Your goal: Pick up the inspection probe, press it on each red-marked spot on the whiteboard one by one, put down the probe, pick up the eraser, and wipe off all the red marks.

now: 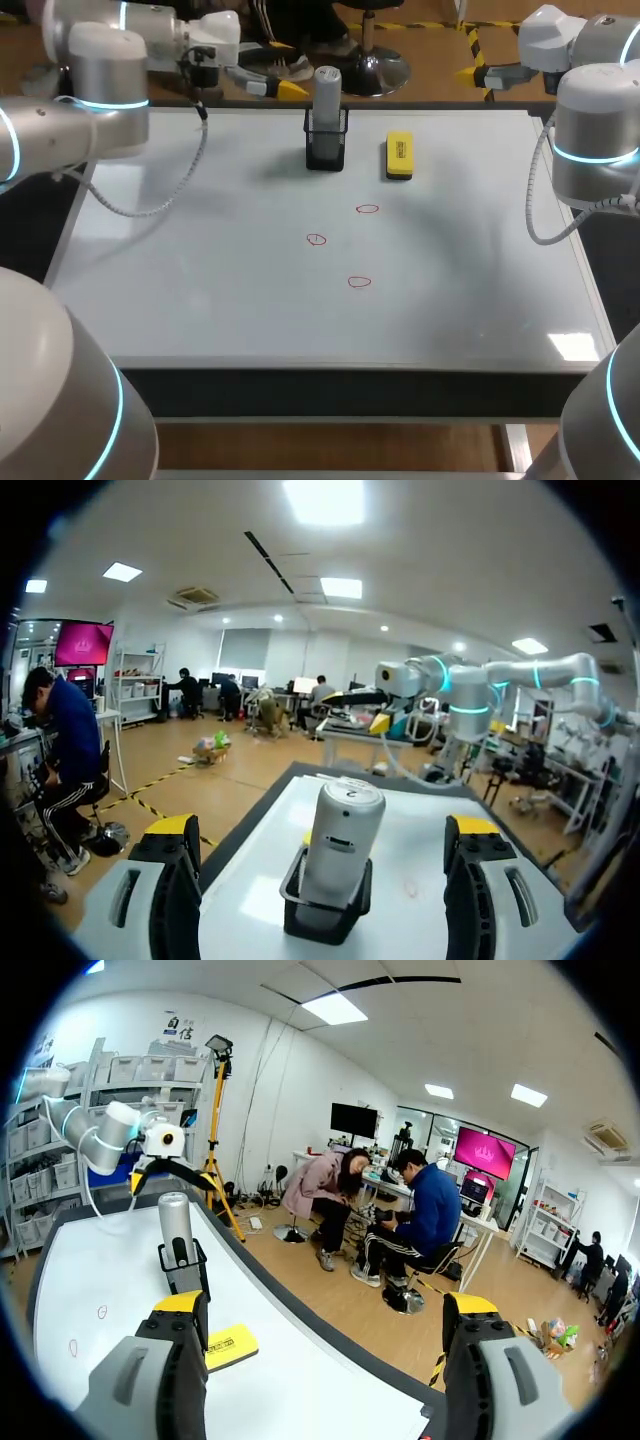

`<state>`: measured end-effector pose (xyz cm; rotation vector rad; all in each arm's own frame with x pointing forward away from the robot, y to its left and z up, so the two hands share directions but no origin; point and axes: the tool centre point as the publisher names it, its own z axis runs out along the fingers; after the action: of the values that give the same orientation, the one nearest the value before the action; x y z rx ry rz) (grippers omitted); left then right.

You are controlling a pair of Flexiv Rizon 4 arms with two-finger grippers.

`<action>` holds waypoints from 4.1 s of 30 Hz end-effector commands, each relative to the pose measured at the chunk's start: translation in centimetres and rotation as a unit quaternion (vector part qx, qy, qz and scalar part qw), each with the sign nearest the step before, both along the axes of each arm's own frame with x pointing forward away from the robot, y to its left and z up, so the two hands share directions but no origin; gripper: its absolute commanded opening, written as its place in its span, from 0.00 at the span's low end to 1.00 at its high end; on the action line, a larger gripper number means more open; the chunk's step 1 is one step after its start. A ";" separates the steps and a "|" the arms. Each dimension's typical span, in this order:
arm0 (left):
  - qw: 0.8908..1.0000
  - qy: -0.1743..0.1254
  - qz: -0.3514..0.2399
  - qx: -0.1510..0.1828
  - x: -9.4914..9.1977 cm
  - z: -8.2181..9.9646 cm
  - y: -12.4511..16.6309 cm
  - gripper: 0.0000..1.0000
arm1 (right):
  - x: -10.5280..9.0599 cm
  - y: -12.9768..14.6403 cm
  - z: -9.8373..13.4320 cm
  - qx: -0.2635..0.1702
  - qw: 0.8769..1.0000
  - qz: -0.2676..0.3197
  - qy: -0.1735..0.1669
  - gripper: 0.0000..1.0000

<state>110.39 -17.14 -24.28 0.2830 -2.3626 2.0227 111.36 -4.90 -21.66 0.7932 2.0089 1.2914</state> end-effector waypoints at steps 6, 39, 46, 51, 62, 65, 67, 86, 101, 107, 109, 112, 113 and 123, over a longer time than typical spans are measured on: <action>0.999 -0.009 -0.040 -0.013 -0.1 -0.9 -2.5 1.00 | 0.0 0.0 0.0 0.000 1.000 0.001 0.001 1.00; 0.999 -0.006 -0.033 -0.022 -1.0 -4.2 -6.4 1.00 | 0.0 0.0 0.0 0.000 1.000 0.001 0.001 1.00; 0.999 -0.007 -0.035 -0.021 -0.9 -4.4 -6.7 1.00 | 0.0 0.0 0.0 0.000 1.000 0.001 0.001 1.00; 0.999 -0.009 -0.036 -0.020 -1.0 -4.4 -6.6 0.89 | 0.0 0.0 0.0 0.000 1.000 0.001 0.001 1.00; 0.999 -0.024 -0.039 -0.023 -1.6 -3.8 -6.1 0.00 | 0.0 0.0 0.0 0.000 1.000 0.001 0.001 1.00; 0.999 -0.026 -0.038 -0.024 -1.8 -3.6 -6.0 0.00 | 0.0 0.0 0.0 0.000 1.000 0.001 0.001 1.00; 0.999 -0.028 -0.038 -0.026 -1.9 -3.3 -5.9 0.00 | 0.0 0.0 0.0 0.000 1.000 0.001 0.001 1.00; 0.998 -0.057 -0.025 -0.014 -1.7 3.1 -5.9 0.00 | 0.0 0.0 0.0 0.000 1.000 0.001 0.001 1.00; 0.997 -0.071 -0.008 -0.027 -2.2 9.1 -4.3 0.00 | 0.0 0.0 0.0 0.000 1.000 0.001 0.001 1.00; 0.996 -0.082 0.004 -0.035 -3.0 10.6 -1.9 0.00 | 0.0 0.0 0.0 0.000 1.000 0.001 0.001 1.00; 0.996 -0.085 0.010 -0.031 -3.3 10.7 -0.9 0.00 | 0.0 0.0 0.0 0.000 1.000 0.001 0.001 1.00; 0.996 -0.087 0.028 -0.021 -3.7 10.6 0.9 0.00 | 0.0 0.0 0.0 0.000 1.000 0.001 0.001 1.00; 0.995 -0.087 0.032 -0.022 -3.8 10.6 1.4 0.00 | 0.0 0.0 0.0 0.000 1.000 0.001 0.001 1.00; 0.995 -0.083 0.061 -0.013 -5.5 9.8 6.4 0.00 | 0.0 0.0 0.0 0.000 1.000 0.001 0.001 1.00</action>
<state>106.36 -12.35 -14.76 0.2357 -2.4476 2.2030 111.36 -4.89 -21.66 0.7931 2.0090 1.2915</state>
